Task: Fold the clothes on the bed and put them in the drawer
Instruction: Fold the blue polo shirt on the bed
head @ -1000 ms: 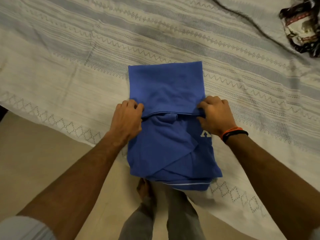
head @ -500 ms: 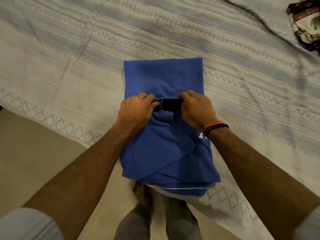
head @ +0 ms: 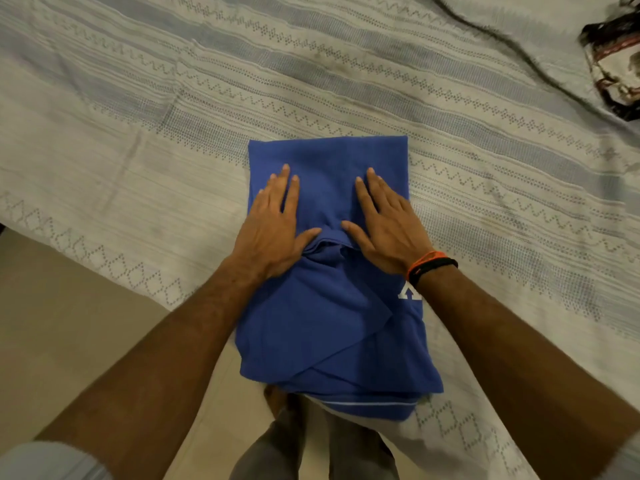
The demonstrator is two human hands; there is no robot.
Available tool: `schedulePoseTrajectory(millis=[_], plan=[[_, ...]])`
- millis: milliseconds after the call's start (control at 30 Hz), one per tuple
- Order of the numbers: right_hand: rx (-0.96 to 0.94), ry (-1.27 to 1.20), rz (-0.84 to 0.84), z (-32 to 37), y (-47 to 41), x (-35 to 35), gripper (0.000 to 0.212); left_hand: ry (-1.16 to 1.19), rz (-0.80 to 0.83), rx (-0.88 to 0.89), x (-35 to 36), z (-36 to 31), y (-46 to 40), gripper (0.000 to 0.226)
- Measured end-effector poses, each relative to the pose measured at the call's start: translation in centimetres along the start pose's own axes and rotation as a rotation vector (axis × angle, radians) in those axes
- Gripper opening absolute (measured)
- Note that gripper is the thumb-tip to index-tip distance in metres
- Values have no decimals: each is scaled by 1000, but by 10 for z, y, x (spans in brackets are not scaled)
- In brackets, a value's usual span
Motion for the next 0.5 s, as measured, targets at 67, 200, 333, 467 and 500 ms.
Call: schedulePoseTrajectory(millis=[67, 200, 333, 467, 500], plan=[[88, 71, 87, -19, 8, 9, 92, -39, 107, -59, 5, 32, 8, 102], [97, 80, -11, -25, 8, -4, 97, -156, 154, -20, -5, 55, 11, 100], [93, -10, -339, -6, -27, -20, 59, -7, -164, -23, -19, 16, -20, 74], [-40, -49, -198, 14, -71, -6, 66, 23, -172, -41, 0, -7, -54, 76], [-57, -29, -149, 12, -78, -1, 71, 1, -148, -59, 6, -5, -59, 81]])
Point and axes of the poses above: each hand's wrist, its own y-axis away from the middle knuckle, its own x-axis out of the palm, z = x × y, the point moved 3 cm from there along -y, towards the middle knuckle, and after that the axes turned 10 degrees about -z, right-handed, at the moved point
